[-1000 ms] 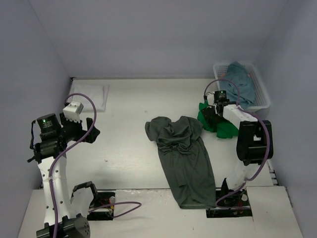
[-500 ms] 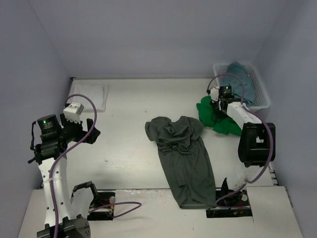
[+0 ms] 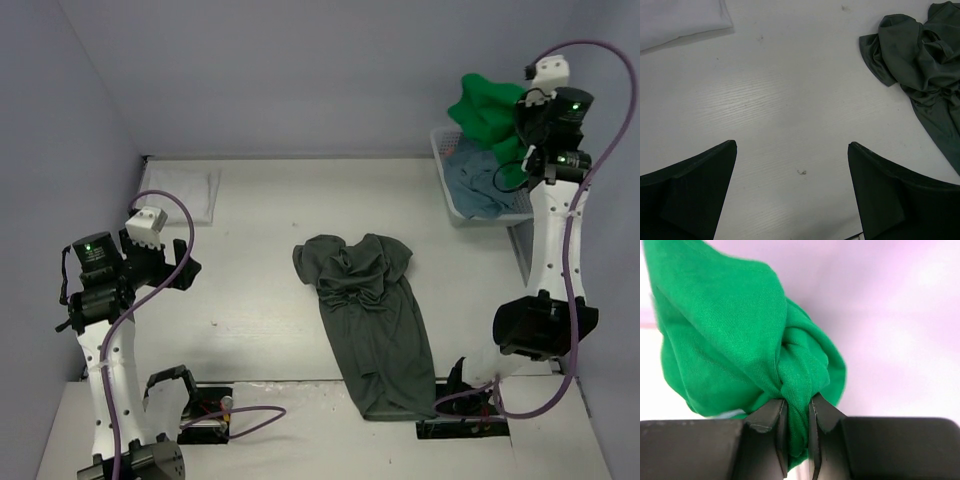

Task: Fold and stack the t-shirts
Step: Move the tshirt to the center of the board

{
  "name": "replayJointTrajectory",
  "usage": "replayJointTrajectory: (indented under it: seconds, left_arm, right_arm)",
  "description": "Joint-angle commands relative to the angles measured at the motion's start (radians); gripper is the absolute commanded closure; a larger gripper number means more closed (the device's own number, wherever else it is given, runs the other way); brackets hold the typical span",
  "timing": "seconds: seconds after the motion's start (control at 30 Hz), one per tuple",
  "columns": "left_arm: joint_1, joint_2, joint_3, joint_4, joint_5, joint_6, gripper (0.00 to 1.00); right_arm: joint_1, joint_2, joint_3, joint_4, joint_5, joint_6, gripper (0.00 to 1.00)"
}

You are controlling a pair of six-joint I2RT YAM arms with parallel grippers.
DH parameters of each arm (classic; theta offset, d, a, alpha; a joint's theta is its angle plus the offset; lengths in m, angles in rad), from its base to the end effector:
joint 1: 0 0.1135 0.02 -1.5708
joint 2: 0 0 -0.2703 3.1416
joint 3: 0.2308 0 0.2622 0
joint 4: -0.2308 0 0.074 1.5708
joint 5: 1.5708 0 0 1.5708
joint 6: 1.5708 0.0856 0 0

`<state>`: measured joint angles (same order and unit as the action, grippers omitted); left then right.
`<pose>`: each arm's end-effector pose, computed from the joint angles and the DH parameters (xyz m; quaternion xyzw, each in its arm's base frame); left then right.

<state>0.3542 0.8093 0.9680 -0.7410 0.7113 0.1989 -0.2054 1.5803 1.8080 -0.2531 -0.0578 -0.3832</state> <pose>0.1995 0.0142 0.3324 0.1007 0.8356 -0.1735 0.5115 0.4093 -0.0802 0.4958 -0.0836 0.7111 -0.1826 0.6738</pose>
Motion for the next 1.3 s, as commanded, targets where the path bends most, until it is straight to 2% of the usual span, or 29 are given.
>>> replayJointTrajectory:
  seconds: [0.0,0.13,0.37,0.4,0.43,0.5,0.53,0.57,0.6,0.73,0.97,1.1,1.13,1.23,1.27]
  left_arm:
    - [0.009,-0.010,0.001,0.058,0.031,-0.006,0.13]
    - [0.011,-0.007,0.003,0.060,0.034,-0.006,0.13]
    - [0.012,-0.004,0.005,0.060,0.036,-0.007,0.13]
    - [0.014,-0.004,0.006,0.058,0.036,-0.009,0.13]
    - [0.012,-0.004,0.006,0.058,0.037,-0.009,0.13]
    - [0.012,-0.002,0.006,0.058,0.039,-0.009,0.13]
    - [0.012,-0.002,0.008,0.057,0.039,-0.009,0.13]
    - [0.014,-0.005,0.008,0.054,0.037,-0.009,0.13]
    - [0.015,-0.007,0.006,0.055,0.039,-0.010,0.13]
    - [0.019,-0.013,0.005,0.054,0.040,-0.012,0.13]
    - [0.022,-0.010,0.005,0.055,0.050,-0.013,0.13]
    - [0.022,-0.013,0.006,0.054,0.056,-0.013,0.13]
    - [0.022,-0.015,0.008,0.054,0.057,-0.015,0.13]
    - [0.023,-0.015,0.006,0.052,0.063,-0.016,0.13]
    - [0.023,-0.015,0.006,0.054,0.065,-0.016,0.13]
  right_arm:
    - [-0.069,0.093,0.101,0.040,0.055,0.037,1.00]
    - [-0.101,0.176,0.116,0.025,0.050,0.021,1.00]
    - [-0.103,0.201,-0.041,0.052,0.004,0.004,1.00]
    - [-0.103,0.202,-0.053,0.058,0.003,0.003,0.95]
    - [-0.103,0.204,-0.059,0.060,0.000,0.003,0.74]
    - [-0.103,0.201,-0.079,0.063,-0.005,0.003,0.47]
    - [-0.103,0.198,-0.084,0.066,-0.007,0.006,0.23]
    - [-0.103,0.190,-0.087,0.066,-0.013,0.009,0.13]
    - [-0.103,0.184,-0.093,0.064,-0.013,0.010,0.00]
    - [-0.101,0.133,-0.101,0.057,-0.028,0.012,0.00]
    - [-0.045,-0.139,-0.174,-0.012,-0.178,-0.060,0.00]
    - [0.107,-0.241,-0.258,-0.171,-0.254,-0.101,0.00]
    - [0.204,-0.287,-0.304,-0.176,-0.219,-0.102,0.00]
    - [0.387,-0.339,-0.516,-0.186,-0.127,-0.100,0.00]
    - [0.487,-0.342,-0.615,-0.187,-0.123,-0.100,0.00]
